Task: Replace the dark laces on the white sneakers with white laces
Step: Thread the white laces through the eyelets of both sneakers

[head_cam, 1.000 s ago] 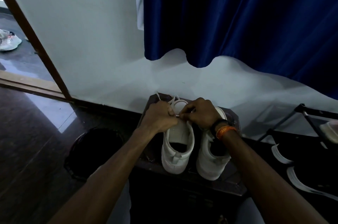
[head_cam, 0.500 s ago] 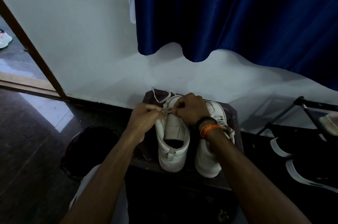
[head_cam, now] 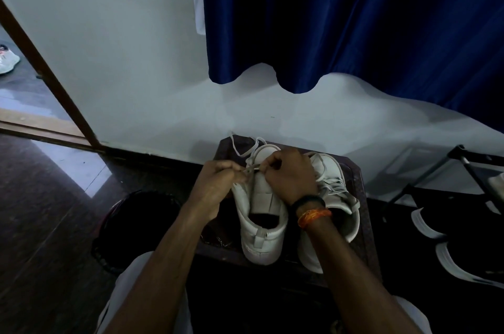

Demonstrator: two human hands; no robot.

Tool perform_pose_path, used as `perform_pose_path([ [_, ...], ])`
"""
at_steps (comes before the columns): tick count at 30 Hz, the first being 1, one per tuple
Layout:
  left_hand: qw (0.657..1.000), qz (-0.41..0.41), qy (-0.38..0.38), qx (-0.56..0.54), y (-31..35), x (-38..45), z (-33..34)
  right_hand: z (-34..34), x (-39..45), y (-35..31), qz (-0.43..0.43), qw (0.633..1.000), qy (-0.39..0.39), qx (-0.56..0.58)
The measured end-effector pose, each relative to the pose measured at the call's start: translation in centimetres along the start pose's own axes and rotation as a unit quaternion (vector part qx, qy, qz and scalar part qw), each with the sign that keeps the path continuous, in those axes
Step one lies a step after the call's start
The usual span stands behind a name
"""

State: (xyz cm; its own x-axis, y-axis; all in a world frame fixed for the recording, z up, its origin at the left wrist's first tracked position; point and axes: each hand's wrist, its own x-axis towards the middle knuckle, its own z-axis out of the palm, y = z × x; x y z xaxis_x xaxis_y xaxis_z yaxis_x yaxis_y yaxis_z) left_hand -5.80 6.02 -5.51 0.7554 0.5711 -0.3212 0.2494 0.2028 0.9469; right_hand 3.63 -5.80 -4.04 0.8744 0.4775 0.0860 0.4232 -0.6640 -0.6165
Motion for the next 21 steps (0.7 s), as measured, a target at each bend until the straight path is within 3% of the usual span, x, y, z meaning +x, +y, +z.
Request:
perform_pose_path([
  [4,1.0,-0.003,-0.004,-0.003,0.0,0.2,0.0,0.1,-0.5,-0.6,0.015,0.998,0.056,-0.025],
  [14,0.999,-0.003,-0.021,-0.048,-0.5,0.1,-0.5,1.0,-0.2,0.1,-0.044,0.999,-0.015,0.017],
  [21,0.998,0.014,-0.03,-0.055,-0.4,-0.2,-0.6,0.8,-1.3,-1.4,-0.045,0.997,0.001,-0.063],
])
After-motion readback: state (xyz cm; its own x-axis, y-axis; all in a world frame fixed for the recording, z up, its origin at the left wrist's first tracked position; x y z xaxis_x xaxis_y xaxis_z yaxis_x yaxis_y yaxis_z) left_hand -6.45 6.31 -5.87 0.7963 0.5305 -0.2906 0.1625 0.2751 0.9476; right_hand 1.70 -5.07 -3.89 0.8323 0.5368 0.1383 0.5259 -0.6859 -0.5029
